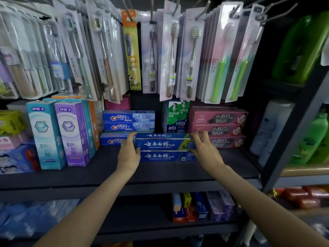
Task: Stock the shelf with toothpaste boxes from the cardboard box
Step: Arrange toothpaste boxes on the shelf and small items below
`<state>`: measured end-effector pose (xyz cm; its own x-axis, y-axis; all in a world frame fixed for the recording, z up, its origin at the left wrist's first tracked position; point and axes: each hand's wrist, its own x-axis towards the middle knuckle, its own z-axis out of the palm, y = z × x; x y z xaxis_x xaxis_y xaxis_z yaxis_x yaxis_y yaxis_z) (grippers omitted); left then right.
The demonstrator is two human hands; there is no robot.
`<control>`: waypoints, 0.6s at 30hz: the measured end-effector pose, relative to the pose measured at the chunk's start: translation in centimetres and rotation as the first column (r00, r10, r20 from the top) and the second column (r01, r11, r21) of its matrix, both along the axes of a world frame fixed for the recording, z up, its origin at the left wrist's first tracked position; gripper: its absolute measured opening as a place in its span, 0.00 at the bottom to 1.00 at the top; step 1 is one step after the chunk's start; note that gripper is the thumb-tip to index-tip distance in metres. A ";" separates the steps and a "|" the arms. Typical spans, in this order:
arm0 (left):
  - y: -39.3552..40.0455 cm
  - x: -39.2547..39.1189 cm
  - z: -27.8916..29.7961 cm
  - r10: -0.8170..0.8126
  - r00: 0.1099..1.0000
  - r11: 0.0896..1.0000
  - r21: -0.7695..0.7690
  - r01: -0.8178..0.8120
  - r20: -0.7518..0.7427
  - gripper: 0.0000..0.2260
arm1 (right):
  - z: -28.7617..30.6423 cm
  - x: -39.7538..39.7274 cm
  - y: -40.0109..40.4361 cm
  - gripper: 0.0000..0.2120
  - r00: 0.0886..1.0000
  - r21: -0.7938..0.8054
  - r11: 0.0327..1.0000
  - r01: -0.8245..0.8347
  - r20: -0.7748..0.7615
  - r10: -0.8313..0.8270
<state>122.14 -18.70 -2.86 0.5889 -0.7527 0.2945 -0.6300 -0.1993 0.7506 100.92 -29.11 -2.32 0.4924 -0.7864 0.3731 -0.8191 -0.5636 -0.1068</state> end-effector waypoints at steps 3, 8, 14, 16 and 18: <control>1.8 -1.4 -0.4 0.066 0.992 0.987 -0.151 -0.049 0.111 0.19 | 0.7 -0.1 2.1 0.22 0.999 -0.146 0.989 0.024 0.040 -0.019; 9.6 -5.9 -6.4 -0.320 0.774 0.875 -0.143 0.463 0.547 0.15 | -2.2 -1.8 9.2 0.11 0.953 -0.409 0.892 -0.190 0.140 0.267; 15.1 -8.9 -20.7 -0.673 0.693 0.721 0.442 0.534 0.259 0.18 | -17.5 -4.8 16.8 0.12 0.888 0.026 0.889 -0.457 -0.043 0.458; 15.9 -8.9 -24.9 -0.703 0.703 0.599 0.622 0.504 0.108 0.19 | -23.7 -5.9 18.2 0.15 0.882 0.221 0.883 -0.415 -0.140 0.450; 17.1 -8.6 -29.0 -0.678 0.734 0.528 0.716 0.456 0.032 0.20 | -29.4 -6.7 19.4 0.18 0.876 0.401 0.864 -0.303 -0.239 0.419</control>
